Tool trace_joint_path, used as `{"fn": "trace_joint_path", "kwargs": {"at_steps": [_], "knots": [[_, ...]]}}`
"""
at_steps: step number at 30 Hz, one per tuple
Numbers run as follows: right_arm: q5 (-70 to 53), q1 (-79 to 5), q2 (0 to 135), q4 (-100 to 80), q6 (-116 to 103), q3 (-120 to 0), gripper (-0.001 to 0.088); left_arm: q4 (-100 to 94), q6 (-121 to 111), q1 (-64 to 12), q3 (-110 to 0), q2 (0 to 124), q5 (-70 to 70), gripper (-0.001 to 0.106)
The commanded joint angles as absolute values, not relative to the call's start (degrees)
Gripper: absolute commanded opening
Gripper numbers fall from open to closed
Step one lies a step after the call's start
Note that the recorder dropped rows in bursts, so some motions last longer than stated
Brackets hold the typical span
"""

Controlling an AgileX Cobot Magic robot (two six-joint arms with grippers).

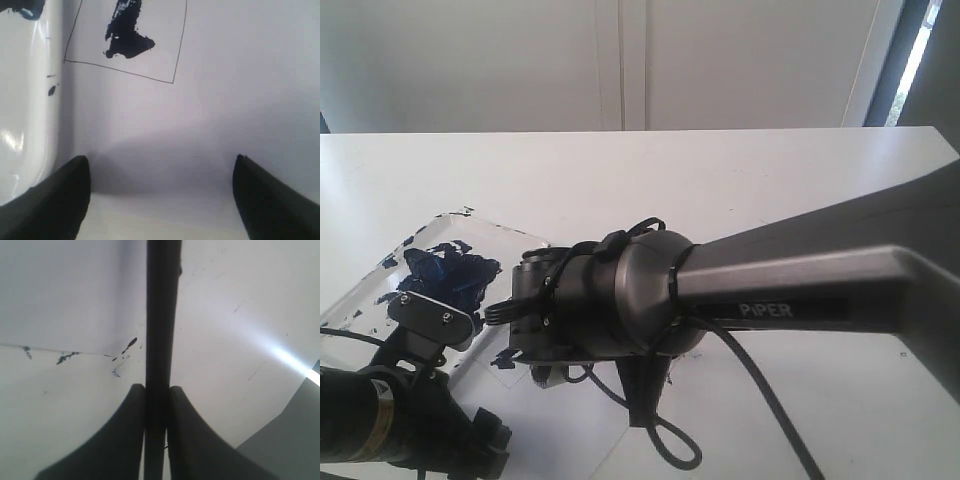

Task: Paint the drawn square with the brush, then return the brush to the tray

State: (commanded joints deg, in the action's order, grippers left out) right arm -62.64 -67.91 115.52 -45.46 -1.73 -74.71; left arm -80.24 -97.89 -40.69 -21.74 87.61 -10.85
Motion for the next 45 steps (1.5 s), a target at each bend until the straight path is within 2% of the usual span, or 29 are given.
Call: {"fn": "trace_joint_path", "kwargs": {"at_steps": [14,45], "knots": [[-61.12,-72.52,115.52,-44.85,-1.85,-74.71,0.0,-80.24,-97.89,-40.69,-21.74,87.61,-11.0,0.08],[-64.3,-68.96,120.15,-55.08,-7.91,-74.71,0.0,-80.24,-97.89,-40.69,-21.74,87.61,-12.34,0.08]]}}
